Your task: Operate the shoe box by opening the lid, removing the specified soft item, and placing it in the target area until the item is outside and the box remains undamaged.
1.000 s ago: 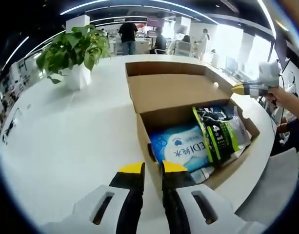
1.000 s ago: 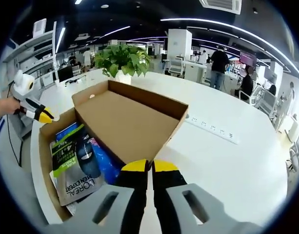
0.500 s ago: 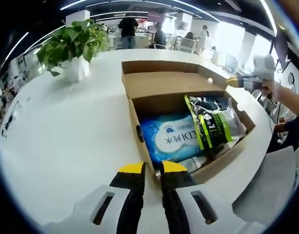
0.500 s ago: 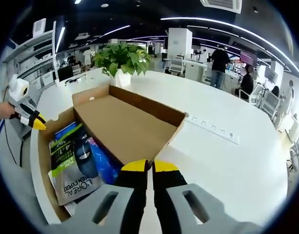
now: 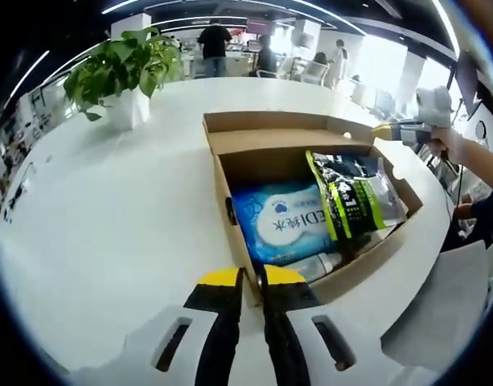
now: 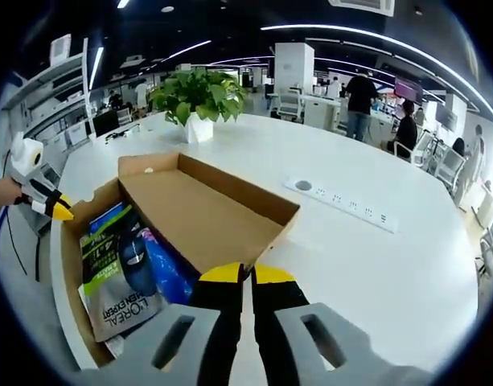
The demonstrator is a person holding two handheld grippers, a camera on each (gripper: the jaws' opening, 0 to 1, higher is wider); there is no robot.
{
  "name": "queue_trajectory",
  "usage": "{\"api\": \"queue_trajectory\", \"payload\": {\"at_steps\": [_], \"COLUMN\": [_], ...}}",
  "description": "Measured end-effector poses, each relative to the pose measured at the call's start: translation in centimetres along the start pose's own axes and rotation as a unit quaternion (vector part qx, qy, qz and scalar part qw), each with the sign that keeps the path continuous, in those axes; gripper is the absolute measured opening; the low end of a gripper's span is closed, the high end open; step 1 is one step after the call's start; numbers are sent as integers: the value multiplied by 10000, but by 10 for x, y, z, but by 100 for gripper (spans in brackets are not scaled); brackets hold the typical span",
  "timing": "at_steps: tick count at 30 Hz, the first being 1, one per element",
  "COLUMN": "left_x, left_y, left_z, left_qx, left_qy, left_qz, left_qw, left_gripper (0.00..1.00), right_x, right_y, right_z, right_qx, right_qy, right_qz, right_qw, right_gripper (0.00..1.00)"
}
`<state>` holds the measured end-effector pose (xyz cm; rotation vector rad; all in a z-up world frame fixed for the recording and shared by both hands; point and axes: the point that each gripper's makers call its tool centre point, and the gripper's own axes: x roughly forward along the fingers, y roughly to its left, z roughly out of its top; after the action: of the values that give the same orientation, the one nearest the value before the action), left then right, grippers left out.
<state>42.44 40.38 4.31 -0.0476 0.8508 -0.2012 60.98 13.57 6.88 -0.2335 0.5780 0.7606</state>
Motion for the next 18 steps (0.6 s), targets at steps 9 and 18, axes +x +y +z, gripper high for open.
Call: {"api": "queue_trajectory", "payload": {"at_steps": [9,18], "left_x": [3,2], "left_y": [3,3], "left_z": [3,2], "left_qx": [97,26], "left_qy": [82,61], "left_qz": [78,69], "left_qw": [9999,10000], "left_gripper": [6,6], "right_x": [2,5], "right_y": [-1,-3], "right_z": [-1,-2], "right_qx": [34,134], "right_qy": [23,58], "right_qz": [1,7], "right_qw": [10000,9999], "right_gripper": [2,2]}}
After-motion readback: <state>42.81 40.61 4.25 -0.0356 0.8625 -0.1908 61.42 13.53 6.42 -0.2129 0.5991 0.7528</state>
